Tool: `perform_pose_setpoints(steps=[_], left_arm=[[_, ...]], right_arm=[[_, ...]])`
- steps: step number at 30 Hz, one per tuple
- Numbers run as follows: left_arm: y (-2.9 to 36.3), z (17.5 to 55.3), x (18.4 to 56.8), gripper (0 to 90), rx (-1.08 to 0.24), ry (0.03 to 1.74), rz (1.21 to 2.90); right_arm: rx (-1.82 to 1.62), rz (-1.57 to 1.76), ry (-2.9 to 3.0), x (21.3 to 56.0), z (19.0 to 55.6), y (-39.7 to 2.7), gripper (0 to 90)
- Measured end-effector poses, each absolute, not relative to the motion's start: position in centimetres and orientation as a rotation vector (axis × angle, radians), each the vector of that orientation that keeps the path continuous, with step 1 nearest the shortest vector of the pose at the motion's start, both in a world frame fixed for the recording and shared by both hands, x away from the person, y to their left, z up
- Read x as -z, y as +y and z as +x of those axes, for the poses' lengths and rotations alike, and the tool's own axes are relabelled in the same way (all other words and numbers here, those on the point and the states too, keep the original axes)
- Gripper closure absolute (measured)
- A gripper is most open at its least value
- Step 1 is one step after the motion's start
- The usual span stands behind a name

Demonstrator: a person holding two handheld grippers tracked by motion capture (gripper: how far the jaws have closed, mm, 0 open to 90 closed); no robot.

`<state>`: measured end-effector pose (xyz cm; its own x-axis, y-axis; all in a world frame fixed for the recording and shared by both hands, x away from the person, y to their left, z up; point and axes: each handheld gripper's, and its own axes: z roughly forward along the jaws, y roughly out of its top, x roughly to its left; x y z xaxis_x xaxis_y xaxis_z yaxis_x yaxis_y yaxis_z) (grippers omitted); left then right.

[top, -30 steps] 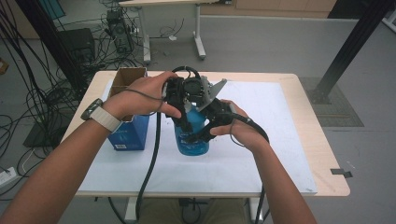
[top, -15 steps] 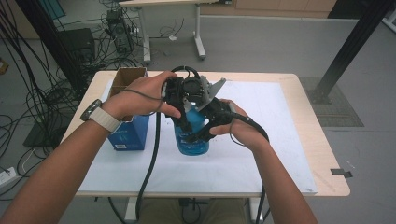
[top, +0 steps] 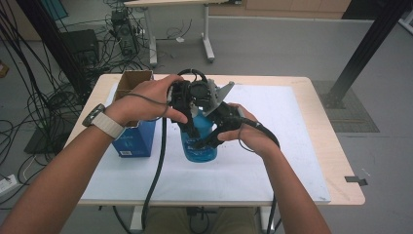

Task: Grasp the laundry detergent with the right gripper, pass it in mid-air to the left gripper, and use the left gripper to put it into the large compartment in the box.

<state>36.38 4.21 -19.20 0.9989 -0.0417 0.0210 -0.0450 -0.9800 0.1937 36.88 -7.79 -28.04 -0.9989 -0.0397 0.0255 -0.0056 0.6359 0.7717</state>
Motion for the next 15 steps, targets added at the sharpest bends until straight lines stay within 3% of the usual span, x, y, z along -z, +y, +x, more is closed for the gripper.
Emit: perform_pose_setpoints(steps=[15], left_arm=[[4.23, 36.62, 19.19, 37.8, -0.019, -0.074, 2.954]], right_arm=[[1.327, 0.024, -2.790, 28.16, 36.96, -7.80, 43.4]])
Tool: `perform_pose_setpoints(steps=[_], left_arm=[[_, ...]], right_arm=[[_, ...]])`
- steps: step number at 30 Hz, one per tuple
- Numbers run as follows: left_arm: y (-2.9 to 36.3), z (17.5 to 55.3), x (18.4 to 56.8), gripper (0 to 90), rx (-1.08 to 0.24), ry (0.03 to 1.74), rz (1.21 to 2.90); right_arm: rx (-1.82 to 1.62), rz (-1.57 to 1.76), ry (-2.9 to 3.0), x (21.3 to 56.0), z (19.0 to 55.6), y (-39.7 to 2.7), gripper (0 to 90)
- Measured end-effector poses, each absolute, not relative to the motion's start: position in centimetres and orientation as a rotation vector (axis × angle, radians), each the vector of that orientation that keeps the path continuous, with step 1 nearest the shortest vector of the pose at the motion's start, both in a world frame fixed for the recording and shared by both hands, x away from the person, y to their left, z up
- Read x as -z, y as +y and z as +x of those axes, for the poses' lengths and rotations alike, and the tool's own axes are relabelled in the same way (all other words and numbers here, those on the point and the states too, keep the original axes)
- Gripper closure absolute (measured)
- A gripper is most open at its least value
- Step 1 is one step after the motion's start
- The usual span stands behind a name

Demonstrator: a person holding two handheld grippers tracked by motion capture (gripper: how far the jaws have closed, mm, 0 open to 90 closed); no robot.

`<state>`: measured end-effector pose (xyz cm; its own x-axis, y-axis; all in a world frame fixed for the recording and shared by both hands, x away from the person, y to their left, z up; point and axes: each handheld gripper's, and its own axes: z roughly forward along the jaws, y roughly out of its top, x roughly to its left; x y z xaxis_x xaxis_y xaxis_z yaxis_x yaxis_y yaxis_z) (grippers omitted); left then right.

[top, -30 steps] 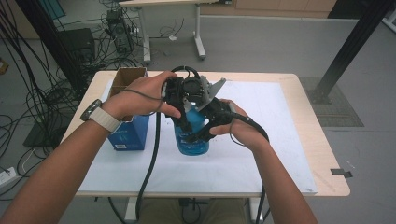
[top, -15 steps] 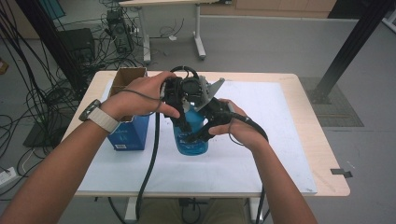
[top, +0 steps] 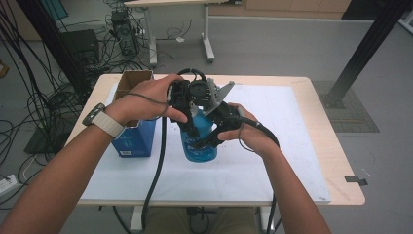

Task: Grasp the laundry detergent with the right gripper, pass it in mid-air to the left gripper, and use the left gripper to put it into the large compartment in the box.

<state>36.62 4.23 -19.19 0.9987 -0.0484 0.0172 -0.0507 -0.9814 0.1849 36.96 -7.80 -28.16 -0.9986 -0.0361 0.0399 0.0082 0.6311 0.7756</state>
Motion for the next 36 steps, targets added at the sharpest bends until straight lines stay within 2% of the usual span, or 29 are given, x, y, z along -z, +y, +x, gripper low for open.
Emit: perform_pose_setpoints(steps=[33, 35, 36], left_arm=[[4.25, 36.52, 18.95, 37.8, -0.009, -0.044, 2.969], [4.34, 36.51, 18.87, 37.9, -0.020, -0.038, 2.963], [4.42, 36.58, 18.80, 37.8, -0.025, -0.034, 2.964]], right_arm=[[1.366, 0.072, -2.782, 28.37, 37.09, -7.42, 42.3], [1.358, 0.067, -2.758, 28.30, 36.93, -7.43, 38.2], [1.366, 0.079, -2.754, 28.39, 36.94, -7.40, 30.7]])
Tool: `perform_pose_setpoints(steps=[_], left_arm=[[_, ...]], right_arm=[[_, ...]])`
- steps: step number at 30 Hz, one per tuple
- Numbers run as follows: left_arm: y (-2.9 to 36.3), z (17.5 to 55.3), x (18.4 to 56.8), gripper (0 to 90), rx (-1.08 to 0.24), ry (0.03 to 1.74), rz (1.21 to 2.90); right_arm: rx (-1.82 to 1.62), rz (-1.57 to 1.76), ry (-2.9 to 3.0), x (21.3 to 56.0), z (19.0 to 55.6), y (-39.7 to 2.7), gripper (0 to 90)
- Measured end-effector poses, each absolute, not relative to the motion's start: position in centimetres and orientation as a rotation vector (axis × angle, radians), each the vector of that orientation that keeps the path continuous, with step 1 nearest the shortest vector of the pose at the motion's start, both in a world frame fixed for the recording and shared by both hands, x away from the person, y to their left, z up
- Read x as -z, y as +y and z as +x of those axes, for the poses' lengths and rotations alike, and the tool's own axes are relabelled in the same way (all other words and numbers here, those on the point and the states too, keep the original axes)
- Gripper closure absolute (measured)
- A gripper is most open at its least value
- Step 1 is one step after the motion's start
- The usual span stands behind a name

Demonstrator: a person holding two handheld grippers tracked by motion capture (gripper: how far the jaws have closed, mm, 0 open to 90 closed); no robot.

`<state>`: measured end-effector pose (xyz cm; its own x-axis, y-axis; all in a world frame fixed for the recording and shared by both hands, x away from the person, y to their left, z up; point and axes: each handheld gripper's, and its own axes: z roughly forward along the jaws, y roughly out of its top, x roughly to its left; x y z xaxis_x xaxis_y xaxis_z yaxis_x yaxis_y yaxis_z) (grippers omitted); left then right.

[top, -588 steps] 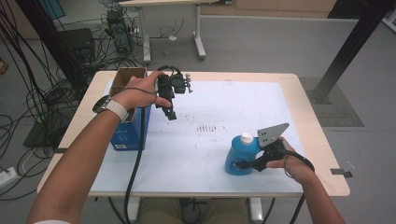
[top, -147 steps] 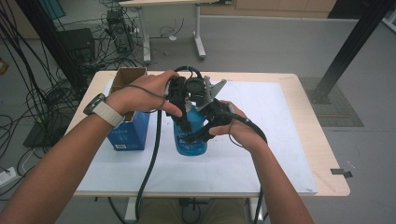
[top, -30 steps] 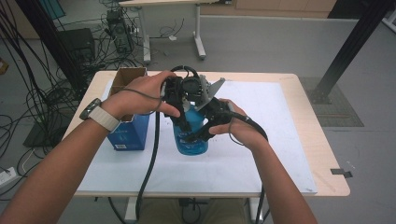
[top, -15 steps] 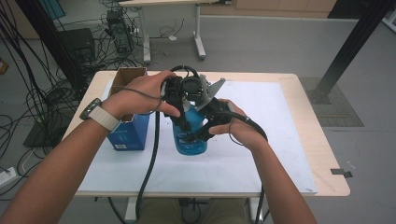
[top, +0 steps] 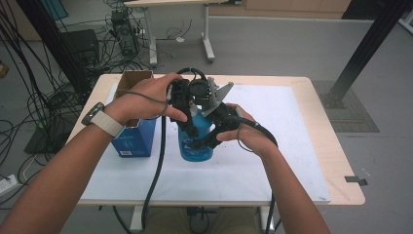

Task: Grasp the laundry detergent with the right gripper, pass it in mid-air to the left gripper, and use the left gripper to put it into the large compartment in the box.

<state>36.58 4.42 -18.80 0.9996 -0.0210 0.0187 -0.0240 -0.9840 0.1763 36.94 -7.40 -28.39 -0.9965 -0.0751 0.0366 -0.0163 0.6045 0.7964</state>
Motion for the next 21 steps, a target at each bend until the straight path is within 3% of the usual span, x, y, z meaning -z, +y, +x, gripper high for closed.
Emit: perform_pose_setpoints(steps=[1, 14, 21], left_arm=[[4.5, 36.6, 18.8, 37.8, -0.033, -0.027, 2.963], [5.1, 36.4, 18.2, 37.7, -0.063, 0.012, 2.974], [5.2, 36.4, 17.5, 37.7, -0.085, 0.094, 3.000]], right_arm=[[1.352, 0.051, -2.777, 28.5, 36.9, -7.4, 24.2], [1.149, -0.209, -2.851, 28.3, 37.0, -12.4, 7.1], [0.938, -0.307, -2.924, 27.7, 36.6, -14.6, 7.6]])
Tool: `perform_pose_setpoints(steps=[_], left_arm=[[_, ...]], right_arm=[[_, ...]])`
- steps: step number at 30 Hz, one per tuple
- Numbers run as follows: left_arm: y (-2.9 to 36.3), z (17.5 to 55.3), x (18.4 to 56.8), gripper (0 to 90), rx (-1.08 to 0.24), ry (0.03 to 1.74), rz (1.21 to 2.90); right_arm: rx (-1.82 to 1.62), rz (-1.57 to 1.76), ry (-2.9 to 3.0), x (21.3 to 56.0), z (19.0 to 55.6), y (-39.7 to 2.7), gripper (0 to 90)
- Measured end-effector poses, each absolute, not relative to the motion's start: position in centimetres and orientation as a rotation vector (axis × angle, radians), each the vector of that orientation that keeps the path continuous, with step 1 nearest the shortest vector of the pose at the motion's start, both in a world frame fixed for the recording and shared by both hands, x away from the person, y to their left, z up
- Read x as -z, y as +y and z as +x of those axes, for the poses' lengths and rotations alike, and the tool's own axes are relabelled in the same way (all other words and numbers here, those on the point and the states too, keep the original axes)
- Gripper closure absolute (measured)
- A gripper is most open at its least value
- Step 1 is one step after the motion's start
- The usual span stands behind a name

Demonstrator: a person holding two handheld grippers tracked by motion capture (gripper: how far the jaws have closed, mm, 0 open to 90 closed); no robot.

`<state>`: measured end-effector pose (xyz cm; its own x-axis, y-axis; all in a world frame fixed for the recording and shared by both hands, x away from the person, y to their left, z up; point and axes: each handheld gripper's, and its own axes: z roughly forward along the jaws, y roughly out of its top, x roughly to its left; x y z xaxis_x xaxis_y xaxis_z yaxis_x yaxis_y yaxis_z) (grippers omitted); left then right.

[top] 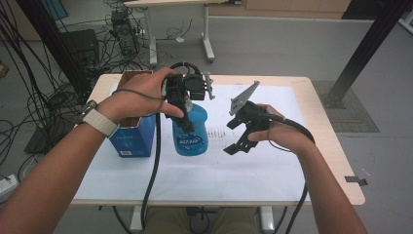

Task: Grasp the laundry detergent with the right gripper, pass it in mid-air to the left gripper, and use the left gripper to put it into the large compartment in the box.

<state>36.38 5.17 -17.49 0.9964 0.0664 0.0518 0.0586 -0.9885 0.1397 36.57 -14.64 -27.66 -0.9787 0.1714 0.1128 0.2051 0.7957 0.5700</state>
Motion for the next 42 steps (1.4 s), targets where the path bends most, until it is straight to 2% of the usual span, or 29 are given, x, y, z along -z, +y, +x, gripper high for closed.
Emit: perform_pose_setpoints(steps=[7, 17, 29, 42], left_arm=[[5.4, 36.4, 16.5, 37.7, -0.116, 0.178, 3.036], [5.5, 36.7, 14.9, 37.7, -0.133, 0.326, 3.038], [5.4, 37.5, 13.3, 37.7, -0.159, 0.523, 3.060], [5.9, 38.4, 10.9, 37.7, -0.194, 0.907, 2.982]], right_arm=[[0.692, -0.364, -2.997, 26.8, 35.9, -16.6, 8.2], [0.616, -0.450, -3.041, 25.0, 36.0, -19.8, 8.1], [0.508, -0.471, -3.075, 24.8, 36.3, -21.5, 8.2], [0.471, -0.499, -3.117, 24.3, 36.1, -23.3, 9.6]])
